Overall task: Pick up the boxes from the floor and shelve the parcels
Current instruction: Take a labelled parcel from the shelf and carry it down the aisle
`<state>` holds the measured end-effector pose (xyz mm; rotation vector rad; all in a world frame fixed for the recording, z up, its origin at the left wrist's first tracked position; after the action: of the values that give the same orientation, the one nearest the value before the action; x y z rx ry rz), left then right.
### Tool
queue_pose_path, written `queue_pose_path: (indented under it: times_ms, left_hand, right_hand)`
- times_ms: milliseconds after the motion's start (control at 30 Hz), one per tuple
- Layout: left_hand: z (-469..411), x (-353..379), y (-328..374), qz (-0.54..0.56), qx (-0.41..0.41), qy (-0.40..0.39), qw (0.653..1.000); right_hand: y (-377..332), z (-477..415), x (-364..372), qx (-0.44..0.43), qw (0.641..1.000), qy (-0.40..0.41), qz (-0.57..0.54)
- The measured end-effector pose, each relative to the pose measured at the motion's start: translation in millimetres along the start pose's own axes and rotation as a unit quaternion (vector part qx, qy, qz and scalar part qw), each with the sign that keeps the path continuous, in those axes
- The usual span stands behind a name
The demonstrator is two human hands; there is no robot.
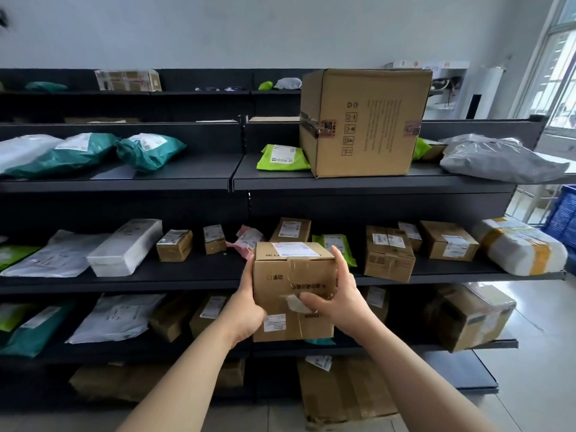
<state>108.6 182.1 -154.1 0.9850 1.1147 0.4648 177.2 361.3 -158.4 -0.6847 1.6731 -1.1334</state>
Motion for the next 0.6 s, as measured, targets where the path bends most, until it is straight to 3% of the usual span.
queue_pose_path:
  times_ms: [133,267,400,600]
  left_hand:
    - [0,11,2,-0.009,0.033,-0.02,0.999]
    - [0,20,11,0.098,0.036,-0.025,0.994]
    - [-3,24,15,0.188,0.007,0.0,0.982]
    - [-6,25,8,0.202,-0.003,0.014,0.979]
  right_hand:
    - [6,7,-8,-0.008,0.999,0.016,0.04]
    - [15,14,-17,-0.011,0.998,0.043,0.045]
    - [20,16,-23,-0.013,0.998,0.055,0.022]
    - [20,17,-20,-0.019,0.997,0.051,-0.057]
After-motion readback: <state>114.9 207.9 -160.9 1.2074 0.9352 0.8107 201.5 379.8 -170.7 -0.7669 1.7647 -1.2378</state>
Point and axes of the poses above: each hand's wrist, its own z-axis away from the middle knuckle, its own x-axis out of the palm, y = z × x, the point moved 4 cm from there along -z, towards the middle knuckle, and after that the axes turned 2 degrees about y, right-handed, at the moved point
